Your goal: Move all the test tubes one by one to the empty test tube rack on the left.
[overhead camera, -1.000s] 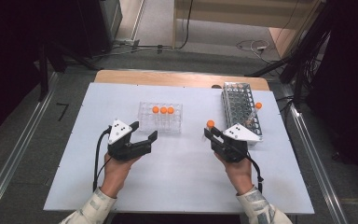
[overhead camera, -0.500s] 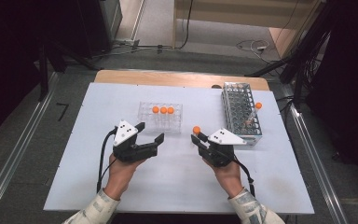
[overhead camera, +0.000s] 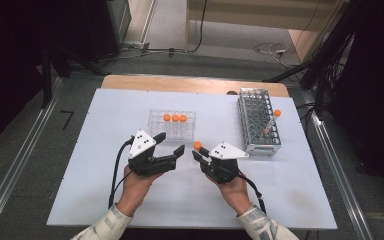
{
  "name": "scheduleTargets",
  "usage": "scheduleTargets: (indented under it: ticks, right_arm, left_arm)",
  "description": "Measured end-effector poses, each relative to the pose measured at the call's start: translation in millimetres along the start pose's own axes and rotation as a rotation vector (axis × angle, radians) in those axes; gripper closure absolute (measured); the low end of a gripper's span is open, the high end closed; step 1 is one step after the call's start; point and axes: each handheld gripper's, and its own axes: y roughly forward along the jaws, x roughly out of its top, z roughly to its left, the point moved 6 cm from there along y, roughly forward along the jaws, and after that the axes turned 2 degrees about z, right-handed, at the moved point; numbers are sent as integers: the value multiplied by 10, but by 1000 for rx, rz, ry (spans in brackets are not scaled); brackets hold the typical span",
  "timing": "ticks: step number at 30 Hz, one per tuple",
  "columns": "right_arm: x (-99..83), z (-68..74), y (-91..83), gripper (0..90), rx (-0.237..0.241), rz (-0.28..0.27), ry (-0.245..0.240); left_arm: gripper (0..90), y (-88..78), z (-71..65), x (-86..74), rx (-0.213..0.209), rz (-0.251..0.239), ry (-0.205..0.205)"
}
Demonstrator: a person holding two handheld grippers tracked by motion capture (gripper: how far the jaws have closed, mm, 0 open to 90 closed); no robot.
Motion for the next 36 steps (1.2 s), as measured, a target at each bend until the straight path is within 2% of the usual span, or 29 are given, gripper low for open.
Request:
scheduleTargets:
  ticks: [3, 8, 14, 21, 30, 36]
  right_arm:
    - [0, 60, 37, 724, 12, 4, -7]
    - [-3, 160, 81, 724, 35, 10, -20]
    - [6, 207, 80, 723, 47, 7, -23]
    - [12, 257, 75, 723, 69, 4, -27]
    - [25, 290, 63, 724, 83, -2, -32]
    - [25, 293, 63, 722, 83, -2, -32]
  left_arm:
    - [309, 33, -57, -21, -24, 12, 23]
    - [454, 65, -159, -42, -60, 6, 67]
    - [506, 106, -220, -77, -83, 23, 84]
    - [582, 139, -243, -102, -95, 33, 86]
    - [678, 150, -238, -123, -89, 38, 90]
    - [688, 146, -227, -121, -85, 39, 80]
